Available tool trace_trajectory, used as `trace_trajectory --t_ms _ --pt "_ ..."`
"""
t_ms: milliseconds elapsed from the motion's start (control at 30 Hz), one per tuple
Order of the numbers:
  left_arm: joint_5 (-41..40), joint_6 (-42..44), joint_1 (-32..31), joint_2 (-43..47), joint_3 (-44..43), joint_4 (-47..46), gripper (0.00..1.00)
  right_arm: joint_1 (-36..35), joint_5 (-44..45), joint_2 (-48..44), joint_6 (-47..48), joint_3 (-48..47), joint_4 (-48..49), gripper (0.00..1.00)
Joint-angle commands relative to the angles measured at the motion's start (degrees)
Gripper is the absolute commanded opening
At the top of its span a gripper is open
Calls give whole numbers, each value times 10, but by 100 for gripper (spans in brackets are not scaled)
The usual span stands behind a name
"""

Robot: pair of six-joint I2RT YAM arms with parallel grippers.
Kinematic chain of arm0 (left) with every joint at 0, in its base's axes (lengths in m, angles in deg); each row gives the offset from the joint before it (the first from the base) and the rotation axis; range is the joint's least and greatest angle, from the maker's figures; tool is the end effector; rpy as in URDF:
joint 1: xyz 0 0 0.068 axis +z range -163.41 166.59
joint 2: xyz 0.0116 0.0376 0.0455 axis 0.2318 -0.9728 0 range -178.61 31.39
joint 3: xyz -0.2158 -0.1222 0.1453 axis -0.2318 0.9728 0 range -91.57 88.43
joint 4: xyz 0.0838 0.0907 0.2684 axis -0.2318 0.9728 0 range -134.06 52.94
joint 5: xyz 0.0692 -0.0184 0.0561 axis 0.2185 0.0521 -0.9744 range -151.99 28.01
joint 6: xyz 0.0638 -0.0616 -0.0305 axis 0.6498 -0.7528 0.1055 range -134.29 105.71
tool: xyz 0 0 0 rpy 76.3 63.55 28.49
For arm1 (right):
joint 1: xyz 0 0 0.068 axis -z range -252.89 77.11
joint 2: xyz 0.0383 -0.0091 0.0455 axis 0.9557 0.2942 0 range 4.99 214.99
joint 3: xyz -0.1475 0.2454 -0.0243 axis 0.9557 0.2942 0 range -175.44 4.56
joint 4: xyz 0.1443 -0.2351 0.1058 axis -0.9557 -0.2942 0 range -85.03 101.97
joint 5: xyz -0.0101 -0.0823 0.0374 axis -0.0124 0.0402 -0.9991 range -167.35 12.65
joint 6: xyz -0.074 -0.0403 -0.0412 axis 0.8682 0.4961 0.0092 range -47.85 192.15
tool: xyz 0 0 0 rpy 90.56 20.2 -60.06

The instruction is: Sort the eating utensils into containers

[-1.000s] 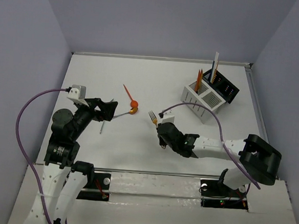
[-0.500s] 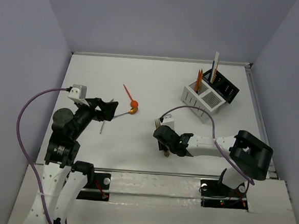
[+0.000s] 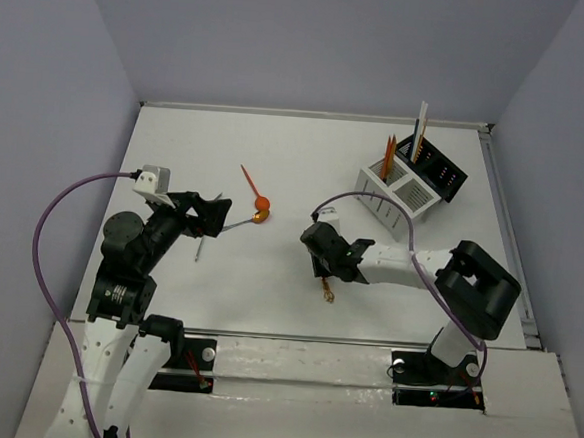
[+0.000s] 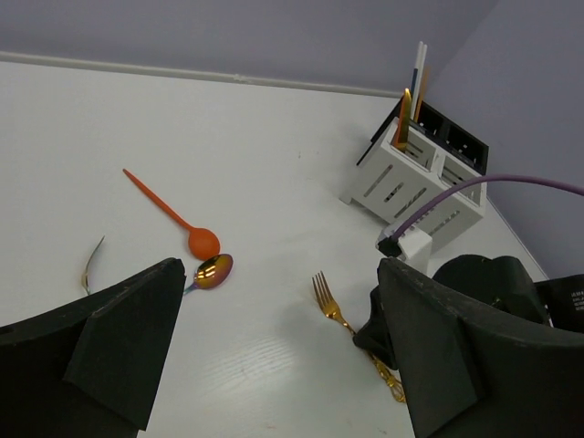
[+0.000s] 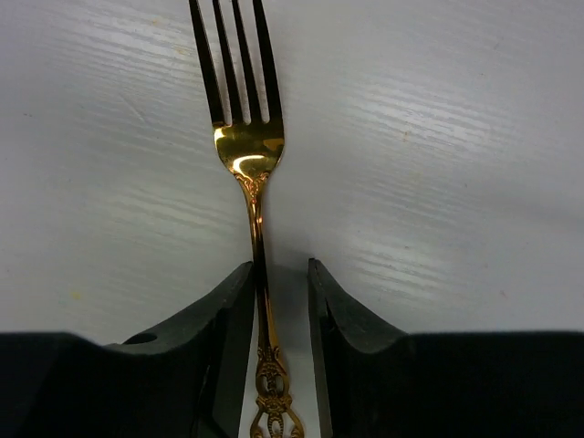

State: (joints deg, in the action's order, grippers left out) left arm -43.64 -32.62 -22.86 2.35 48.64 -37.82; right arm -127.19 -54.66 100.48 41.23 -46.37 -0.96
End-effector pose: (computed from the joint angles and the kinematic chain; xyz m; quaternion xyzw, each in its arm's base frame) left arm 0.1877 -0.0584 0.3724 0.0649 0.6771 -0.2791 0.6778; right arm 0.2429 0.2820 0.1086 -0.1368 0.9329 0.0468 0.3299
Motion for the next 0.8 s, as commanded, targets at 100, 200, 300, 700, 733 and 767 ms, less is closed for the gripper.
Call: trace_trajectory --t_ms 100,200,300,700,733,767 --pt "3 4 -6 6 -11 -25 99 9 -49 47 46 -51 -37 32" --pt "3 3 -6 6 -11 -25 99 14 -56 60 53 -62 -47 33" --pt "3 3 -6 7 -11 -26 99 19 -65 72 59 -72 -53 31" --pt "3 3 -11 8 -12 -24 99 36 14 -31 69 -95 -3 7" --pt "3 3 -11 9 -12 -24 99 51 34 -75 72 -96 17 7" --pt "3 4 -11 9 -12 -24 99 60 42 -97 77 -97 28 7"
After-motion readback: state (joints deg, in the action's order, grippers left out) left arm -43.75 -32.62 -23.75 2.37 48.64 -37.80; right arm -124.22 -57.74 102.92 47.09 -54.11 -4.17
